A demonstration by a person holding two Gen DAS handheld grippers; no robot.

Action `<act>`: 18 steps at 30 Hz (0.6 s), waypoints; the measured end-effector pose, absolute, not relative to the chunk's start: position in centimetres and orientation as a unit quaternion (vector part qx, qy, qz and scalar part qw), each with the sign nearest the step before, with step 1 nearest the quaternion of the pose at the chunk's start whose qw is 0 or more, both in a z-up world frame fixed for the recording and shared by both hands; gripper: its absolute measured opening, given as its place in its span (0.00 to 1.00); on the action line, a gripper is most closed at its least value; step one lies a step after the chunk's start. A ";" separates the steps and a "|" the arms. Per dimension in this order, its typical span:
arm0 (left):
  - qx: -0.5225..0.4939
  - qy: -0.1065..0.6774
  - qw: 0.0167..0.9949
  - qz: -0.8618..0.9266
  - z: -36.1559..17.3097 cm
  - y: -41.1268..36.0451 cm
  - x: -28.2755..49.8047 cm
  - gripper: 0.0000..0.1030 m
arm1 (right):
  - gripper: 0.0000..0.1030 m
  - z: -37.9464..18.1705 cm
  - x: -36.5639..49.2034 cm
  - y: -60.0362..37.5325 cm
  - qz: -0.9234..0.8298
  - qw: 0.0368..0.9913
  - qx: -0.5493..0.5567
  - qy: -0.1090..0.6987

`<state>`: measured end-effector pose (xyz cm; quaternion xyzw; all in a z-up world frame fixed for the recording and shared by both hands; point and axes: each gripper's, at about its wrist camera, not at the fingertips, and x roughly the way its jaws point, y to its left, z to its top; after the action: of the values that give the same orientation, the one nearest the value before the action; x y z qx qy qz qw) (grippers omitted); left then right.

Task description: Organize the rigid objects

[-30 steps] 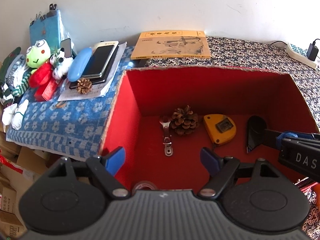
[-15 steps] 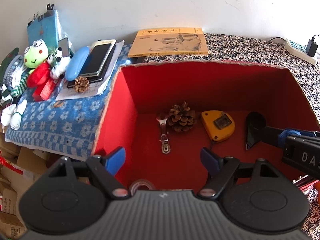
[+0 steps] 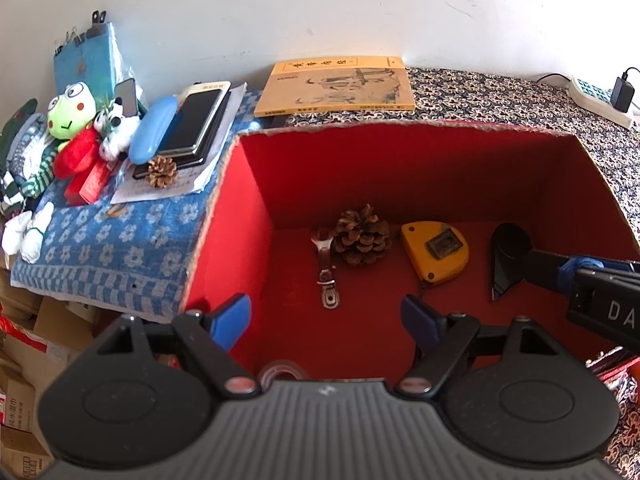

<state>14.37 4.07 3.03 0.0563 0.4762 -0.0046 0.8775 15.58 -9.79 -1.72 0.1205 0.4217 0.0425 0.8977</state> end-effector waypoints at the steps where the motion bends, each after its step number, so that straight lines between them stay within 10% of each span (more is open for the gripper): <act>1: 0.056 0.477 0.877 -0.005 3.0 4.1 14.4 0.81 | 0.18 -1.7 15.6 -9.8 0.043 0.898 0.119 0.421; 18: 0.052 0.474 0.879 -0.004 3.2 4.3 14.1 0.81 | 0.18 -1.3 15.3 -9.3 0.052 0.901 0.107 0.417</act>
<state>14.13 4.30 3.20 0.0518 0.4741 -0.0037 0.8789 15.31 -9.33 -1.32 0.1067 0.4168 0.0518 0.9012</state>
